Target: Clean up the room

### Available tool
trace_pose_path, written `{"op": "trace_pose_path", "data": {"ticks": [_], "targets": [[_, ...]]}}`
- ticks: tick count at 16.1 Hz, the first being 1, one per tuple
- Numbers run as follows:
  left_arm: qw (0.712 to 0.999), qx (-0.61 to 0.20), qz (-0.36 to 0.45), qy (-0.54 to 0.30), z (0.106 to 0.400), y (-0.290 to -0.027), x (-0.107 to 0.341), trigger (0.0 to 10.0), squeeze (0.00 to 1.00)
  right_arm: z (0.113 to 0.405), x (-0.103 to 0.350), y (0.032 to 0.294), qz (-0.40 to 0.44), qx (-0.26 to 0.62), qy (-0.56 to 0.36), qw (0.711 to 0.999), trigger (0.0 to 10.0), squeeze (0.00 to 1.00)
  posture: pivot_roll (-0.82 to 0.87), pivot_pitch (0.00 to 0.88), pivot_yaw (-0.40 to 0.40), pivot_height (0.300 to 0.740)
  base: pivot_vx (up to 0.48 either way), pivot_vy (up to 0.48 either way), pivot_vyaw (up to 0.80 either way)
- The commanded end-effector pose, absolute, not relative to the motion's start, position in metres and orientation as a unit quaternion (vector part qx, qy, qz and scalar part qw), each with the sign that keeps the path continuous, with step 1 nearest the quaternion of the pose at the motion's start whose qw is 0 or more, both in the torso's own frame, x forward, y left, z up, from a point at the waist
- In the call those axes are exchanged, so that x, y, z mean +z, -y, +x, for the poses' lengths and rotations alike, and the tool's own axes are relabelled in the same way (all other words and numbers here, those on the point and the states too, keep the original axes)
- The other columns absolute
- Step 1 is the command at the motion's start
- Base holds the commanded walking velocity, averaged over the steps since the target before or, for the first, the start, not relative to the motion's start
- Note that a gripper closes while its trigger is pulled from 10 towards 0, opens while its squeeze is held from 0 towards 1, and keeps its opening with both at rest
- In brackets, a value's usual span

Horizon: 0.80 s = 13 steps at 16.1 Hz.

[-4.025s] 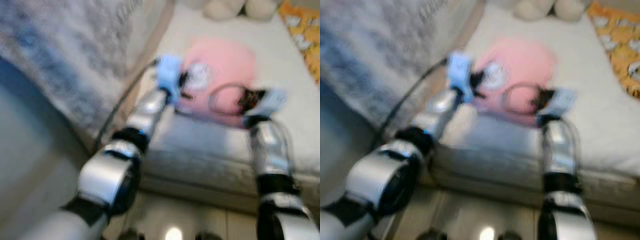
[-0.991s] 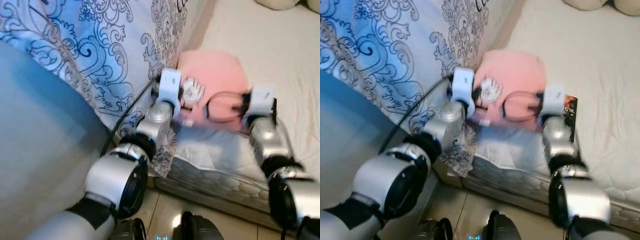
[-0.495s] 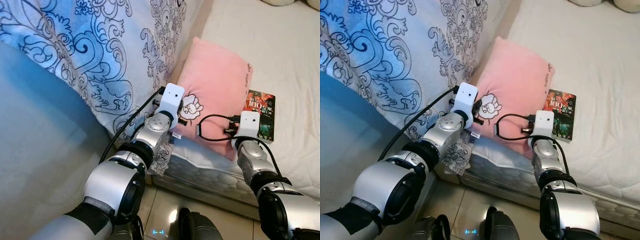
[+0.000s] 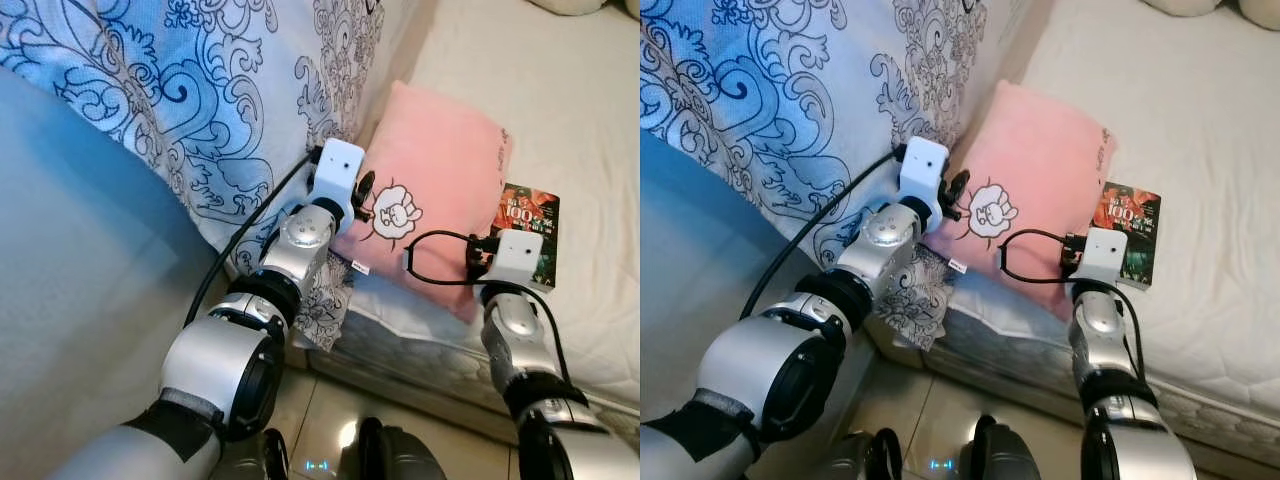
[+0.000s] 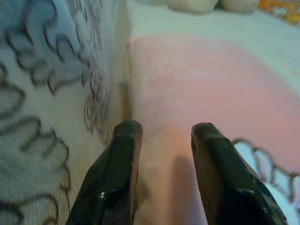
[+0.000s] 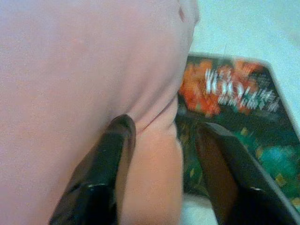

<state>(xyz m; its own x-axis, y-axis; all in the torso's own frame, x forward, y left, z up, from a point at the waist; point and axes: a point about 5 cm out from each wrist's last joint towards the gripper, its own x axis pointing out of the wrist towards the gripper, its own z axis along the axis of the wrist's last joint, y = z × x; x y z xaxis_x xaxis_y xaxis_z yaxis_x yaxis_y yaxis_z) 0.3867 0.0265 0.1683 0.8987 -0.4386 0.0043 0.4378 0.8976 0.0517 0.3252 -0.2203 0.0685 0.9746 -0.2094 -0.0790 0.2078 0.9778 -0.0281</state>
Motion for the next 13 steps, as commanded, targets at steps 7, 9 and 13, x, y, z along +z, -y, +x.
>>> {"op": "trace_pose_path", "data": {"ticks": [7,9,13], "targets": [[0.972,-0.224,0.009,0.073,0.338,-0.099,0.14,10.0,1.0,0.232,0.074,0.22,-0.062,-0.148,0.027,0.987,10.0,1.0,-0.01,0.0,-0.004,0.74,0.0,0.0,0.0],[0.981,-0.164,-0.021,0.101,0.309,-0.13,0.128,10.0,1.0,0.212,0.068,0.214,-0.006,-0.141,0.02,0.99,10.0,1.0,-0.01,0.0,-0.005,0.74,0.0,-0.234,0.0],[0.985,-0.163,-0.029,0.037,0.29,-0.125,0.099,10.0,1.0,0.203,0.052,0.217,-0.04,-0.156,-0.017,0.987,10.0,1.0,-0.02,0.0,0.0,0.74,0.0,-0.453,0.0]]}}
